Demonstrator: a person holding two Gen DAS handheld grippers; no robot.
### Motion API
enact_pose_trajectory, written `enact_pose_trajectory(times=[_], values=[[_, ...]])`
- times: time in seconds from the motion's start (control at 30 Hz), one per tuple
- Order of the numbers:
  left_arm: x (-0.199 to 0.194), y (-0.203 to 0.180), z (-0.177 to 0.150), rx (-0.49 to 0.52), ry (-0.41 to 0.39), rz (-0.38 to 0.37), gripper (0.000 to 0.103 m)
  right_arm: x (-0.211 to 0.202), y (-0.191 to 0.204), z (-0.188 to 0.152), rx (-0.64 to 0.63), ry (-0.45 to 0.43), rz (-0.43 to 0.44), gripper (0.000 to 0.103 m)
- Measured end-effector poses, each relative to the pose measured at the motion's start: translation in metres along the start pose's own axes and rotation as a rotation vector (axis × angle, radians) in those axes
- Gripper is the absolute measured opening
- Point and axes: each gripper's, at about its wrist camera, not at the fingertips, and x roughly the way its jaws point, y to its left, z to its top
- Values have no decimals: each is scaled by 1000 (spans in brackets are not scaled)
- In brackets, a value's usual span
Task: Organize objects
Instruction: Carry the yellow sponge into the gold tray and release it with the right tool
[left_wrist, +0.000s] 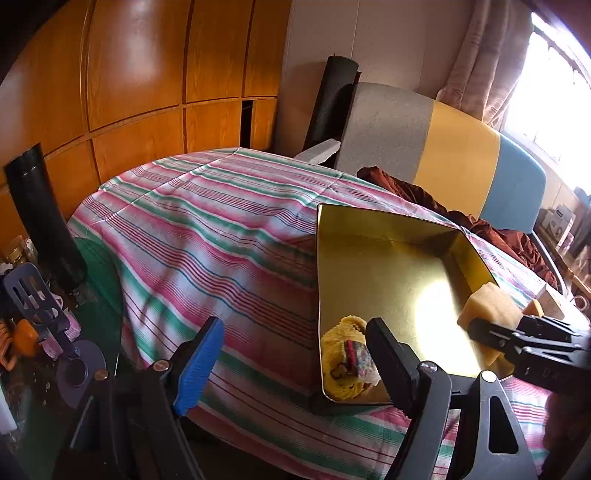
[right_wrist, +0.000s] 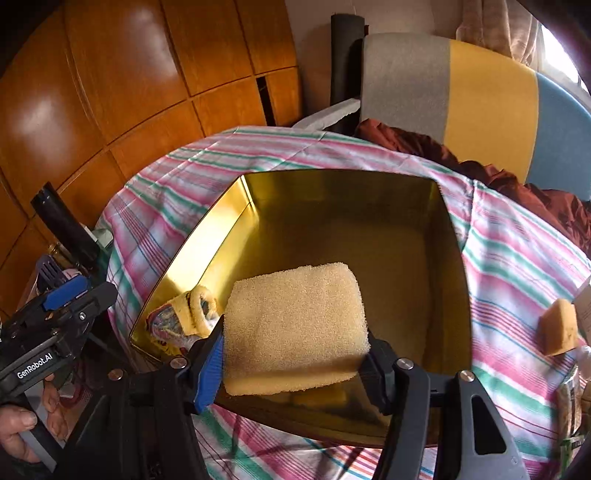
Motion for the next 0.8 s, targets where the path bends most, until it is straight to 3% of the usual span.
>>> enact_pose_trajectory(times=[0.17, 0.23, 0.27, 0.3, 0.5, 0.8], values=[[-1, 0, 2, 5, -6, 1, 81, 17, 13, -3, -19, 29, 52, 65], [-1, 0, 1, 9, -8, 2, 82, 20, 17, -5, -32, 33, 68, 74], [-2, -1, 1, 12, -7, 2, 82, 21, 20, -6, -35, 35, 80, 88], [-2, -2, 1, 16, -6, 2, 82, 20, 21, -8, -34, 36, 88, 93], [-3, -4, 2, 25, -12, 5, 84, 11, 18, -10, -24, 4, 81, 93], [-6, -16, 1, 61, -15, -12, 89, -29, -3, -17, -31, -95, -48, 93]])
